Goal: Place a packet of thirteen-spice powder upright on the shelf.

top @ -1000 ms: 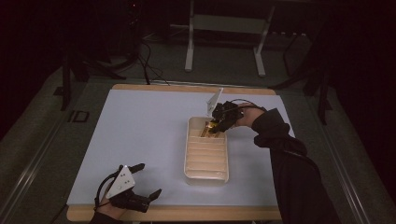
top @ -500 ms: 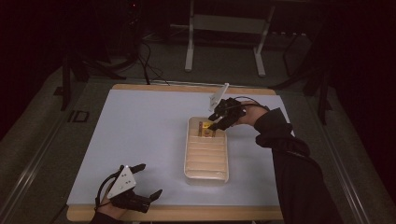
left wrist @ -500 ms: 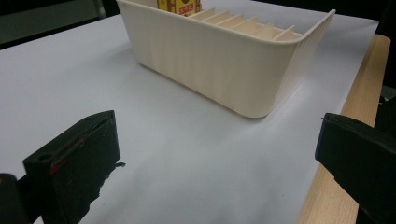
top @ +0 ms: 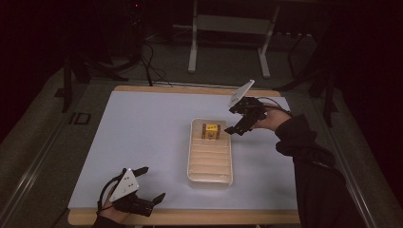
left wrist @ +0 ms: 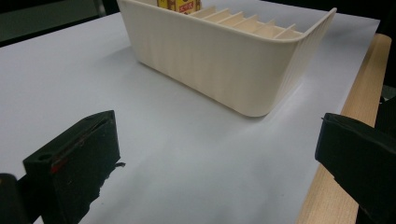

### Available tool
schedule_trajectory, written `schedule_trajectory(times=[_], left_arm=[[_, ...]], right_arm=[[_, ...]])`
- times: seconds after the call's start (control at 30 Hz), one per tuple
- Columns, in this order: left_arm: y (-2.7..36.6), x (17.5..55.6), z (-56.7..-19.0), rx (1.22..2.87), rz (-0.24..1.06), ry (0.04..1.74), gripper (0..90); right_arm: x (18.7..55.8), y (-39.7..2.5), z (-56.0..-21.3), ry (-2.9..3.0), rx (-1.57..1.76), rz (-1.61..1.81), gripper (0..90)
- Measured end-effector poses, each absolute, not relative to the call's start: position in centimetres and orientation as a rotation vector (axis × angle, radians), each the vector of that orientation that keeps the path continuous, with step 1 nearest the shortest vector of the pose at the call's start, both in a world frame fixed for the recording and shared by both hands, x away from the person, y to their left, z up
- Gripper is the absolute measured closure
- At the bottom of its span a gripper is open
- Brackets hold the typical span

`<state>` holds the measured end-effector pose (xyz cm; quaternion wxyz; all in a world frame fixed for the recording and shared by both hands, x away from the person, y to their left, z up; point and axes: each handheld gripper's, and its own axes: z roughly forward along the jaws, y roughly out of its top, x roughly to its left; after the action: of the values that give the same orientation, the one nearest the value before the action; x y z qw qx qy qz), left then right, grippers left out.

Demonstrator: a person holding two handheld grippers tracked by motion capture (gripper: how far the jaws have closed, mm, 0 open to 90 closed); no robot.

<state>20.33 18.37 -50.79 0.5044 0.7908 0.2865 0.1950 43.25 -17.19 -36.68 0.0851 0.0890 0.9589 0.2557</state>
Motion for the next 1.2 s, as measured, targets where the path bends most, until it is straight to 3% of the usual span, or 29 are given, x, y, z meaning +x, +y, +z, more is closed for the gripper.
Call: schedule_trajectory(times=[0.43, 1.2], left_arm=[[18.3, 20.4, -50.8, 1.907, 0.469, 0.695, 0.0], [18.3, 20.3, -50.8, 1.91, 0.469, 0.694, 0.0]], right_arm=[[42.5, -22.2, -37.7, 2.79, 0.474, 0.801, 14.2], [39.1, -27.5, -44.1, 2.69, 0.651, 0.832, 13.7]])
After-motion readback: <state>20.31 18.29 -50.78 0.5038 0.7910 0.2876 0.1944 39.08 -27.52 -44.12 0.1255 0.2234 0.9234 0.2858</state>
